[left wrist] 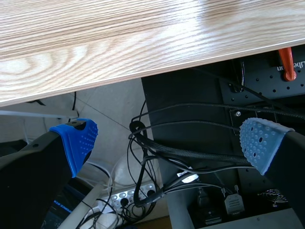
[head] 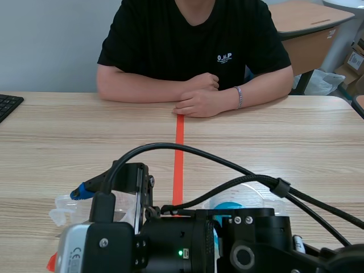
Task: Do the redox reaction experiment.
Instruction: 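Lift the metal plate out of the left beaker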
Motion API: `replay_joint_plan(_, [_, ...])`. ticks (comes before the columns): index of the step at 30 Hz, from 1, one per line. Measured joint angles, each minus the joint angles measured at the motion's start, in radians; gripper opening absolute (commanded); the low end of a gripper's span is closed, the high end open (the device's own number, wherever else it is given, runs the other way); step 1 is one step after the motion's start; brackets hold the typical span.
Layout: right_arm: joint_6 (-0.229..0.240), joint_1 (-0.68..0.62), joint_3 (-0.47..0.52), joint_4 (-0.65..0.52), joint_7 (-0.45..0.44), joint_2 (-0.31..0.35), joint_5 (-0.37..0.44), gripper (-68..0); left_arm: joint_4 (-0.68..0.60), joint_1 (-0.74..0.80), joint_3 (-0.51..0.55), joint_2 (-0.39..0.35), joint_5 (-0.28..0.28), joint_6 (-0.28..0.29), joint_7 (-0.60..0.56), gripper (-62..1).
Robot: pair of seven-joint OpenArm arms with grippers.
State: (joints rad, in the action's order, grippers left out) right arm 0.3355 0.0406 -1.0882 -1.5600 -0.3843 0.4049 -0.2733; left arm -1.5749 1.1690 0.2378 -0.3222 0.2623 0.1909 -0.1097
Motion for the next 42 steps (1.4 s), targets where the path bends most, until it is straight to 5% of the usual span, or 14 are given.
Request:
replay_joint_plan(14, [0.0, 0.0, 0.0, 0.0, 0.001, -0.05, -0.023, -16.6, 0.0, 0.0, 0.0, 0.0, 0.0, 0.0, 0.0, 1.4])
replay_joint_plan(32, [0.0, 0.0, 0.0, 0.0, 0.011, -0.049, -0.023, -53.6, 0.0, 0.0, 0.0, 0.0, 0.0, 0.0, 0.0, 1.4])
replay_joint_plan(42, [0.0, 0.0, 0.036, 0.0, 0.002, -0.047, -0.023, -66.2, 0.0, 0.0, 0.0, 0.0, 0.0, 0.0, 0.0, 1.4])
